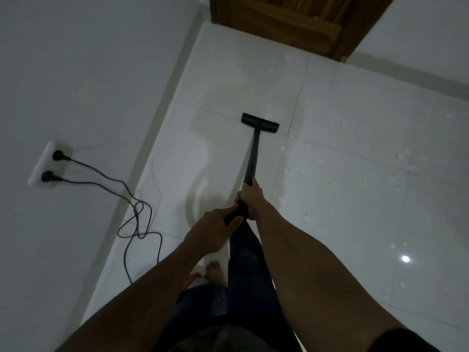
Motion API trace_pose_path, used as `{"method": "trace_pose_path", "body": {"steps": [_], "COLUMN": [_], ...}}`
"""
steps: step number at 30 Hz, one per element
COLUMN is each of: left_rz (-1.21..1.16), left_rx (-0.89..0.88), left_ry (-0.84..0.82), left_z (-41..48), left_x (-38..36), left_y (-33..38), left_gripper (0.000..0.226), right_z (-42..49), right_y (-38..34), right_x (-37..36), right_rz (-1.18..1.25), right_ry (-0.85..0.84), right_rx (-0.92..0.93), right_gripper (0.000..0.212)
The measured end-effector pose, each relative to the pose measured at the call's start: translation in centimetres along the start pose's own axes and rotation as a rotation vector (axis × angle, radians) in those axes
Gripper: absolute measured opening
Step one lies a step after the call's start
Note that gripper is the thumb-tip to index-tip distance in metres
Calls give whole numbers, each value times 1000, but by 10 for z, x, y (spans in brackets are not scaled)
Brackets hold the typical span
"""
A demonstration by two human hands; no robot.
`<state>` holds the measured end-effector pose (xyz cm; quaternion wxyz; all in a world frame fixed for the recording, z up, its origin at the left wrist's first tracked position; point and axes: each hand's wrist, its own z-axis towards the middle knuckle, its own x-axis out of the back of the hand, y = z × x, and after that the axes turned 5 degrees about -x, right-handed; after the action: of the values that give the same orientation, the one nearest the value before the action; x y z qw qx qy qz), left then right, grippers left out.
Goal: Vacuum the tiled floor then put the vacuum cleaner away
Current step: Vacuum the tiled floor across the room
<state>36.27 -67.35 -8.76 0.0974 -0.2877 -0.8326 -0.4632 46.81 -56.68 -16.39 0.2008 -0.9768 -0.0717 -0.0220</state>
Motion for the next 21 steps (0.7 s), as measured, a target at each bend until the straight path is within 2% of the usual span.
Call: {"method": "trace_pose_path", "body": {"steps": [13, 21], "left_rz": [-75, -80], "left_rx": [53, 47], "left_ry": [6, 31], "left_z": [215, 313], "left_x": [75, 99], "left_y": [74, 93], "left_gripper": [44, 48], "right_z": [123, 190], "right_y": [-207, -292], "right_x": [27, 38], "right_rz": [18, 26], "right_ry": [58, 123], "right_rx": [-15, -11], "right_gripper": [59, 59]}}
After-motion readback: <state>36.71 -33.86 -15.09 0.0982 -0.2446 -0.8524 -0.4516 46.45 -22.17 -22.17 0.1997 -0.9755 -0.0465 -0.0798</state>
